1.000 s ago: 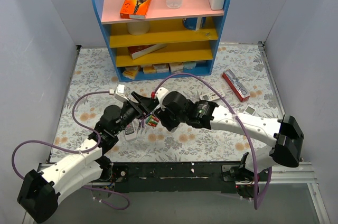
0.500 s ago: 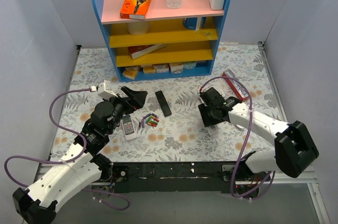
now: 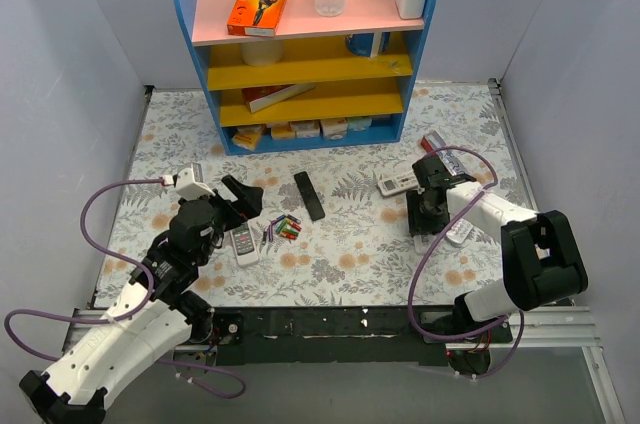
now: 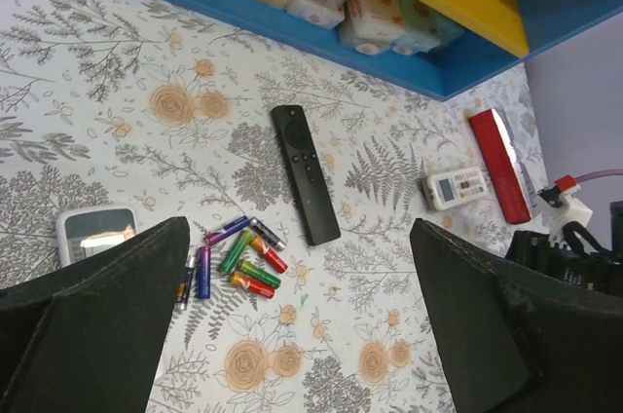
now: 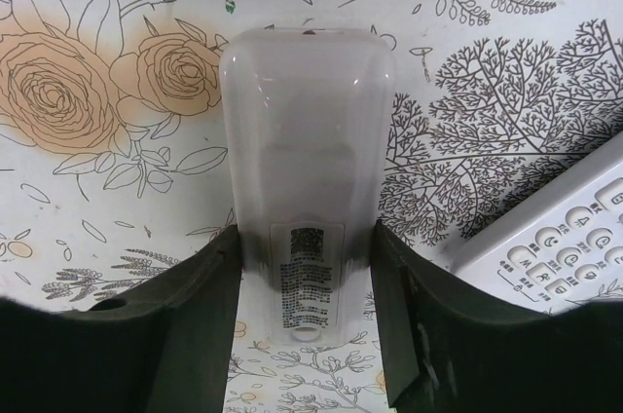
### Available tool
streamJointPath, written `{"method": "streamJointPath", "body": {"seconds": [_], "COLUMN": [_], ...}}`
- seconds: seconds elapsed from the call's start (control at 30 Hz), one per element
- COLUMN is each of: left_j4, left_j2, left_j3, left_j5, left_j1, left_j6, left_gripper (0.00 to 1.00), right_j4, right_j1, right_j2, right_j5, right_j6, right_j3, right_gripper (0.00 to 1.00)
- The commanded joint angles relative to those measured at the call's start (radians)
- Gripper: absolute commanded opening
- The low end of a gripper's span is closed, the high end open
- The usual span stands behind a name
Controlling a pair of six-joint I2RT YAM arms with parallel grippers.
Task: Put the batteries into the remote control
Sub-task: Place the remote control at the center of the board.
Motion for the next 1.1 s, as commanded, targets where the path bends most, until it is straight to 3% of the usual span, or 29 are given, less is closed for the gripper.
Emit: {"method": "streamJointPath", "body": {"seconds": [0.0, 0.07, 0.1, 0.23, 0.33, 0.53, 0.63, 0.73, 1.07], "left_j4": [-0.086, -0.093, -0.094, -0.085, -0.071, -0.033, -0.016, -0.01, -0.04], "left_j2": [0.019, 0.032, 0.05, 0.104, 0.151, 0.225, 0.248, 0.263, 0.211], "left_j3": [0.041, 0.042, 0.042, 0.049, 0.05, 0.058, 0.055, 0.053, 0.015], "left_j5": [-0.029, -0.021, -0.018, 0.006, 0.026, 0.077, 0.097, 0.109, 0.134], "left_j1": [0.0, 0.0, -0.002, 0.0, 0.0, -0.002, 0.001, 0.001, 0.003], "left_j6": [0.011, 0.011, 0.009, 0.005, 0.003, -0.009, -0.02, -0.034, -0.126], "left_gripper": [0.98, 0.98, 0.98, 0.98, 0.98, 0.98, 0.98, 0.98, 0.98], "right_j4": [0.051, 0.047, 0.042, 0.011, -0.015, -0.024, 0.06, 0.145, 0.154], "right_j1": [-0.049, -0.051, -0.051, -0.051, -0.051, -0.051, -0.049, -0.039, 0.318], "right_j2": [0.045, 0.052, 0.053, 0.024, -0.036, -0.139, -0.177, -0.188, 0.137], "right_j5": [-0.003, -0.016, -0.017, -0.023, -0.033, -0.126, -0.336, -0.404, -0.194], "right_j6": [-0.019, -0.024, -0.024, -0.031, -0.036, -0.054, -0.119, -0.091, -0.009], "right_j3": [-0.008, -0.004, 0.001, 0.022, 0.059, 0.224, 0.228, 0.217, 0.429], "right_gripper": [0.2, 0.33, 0.44, 0.69, 0.8, 0.88, 0.91, 0.92, 0.9]}}
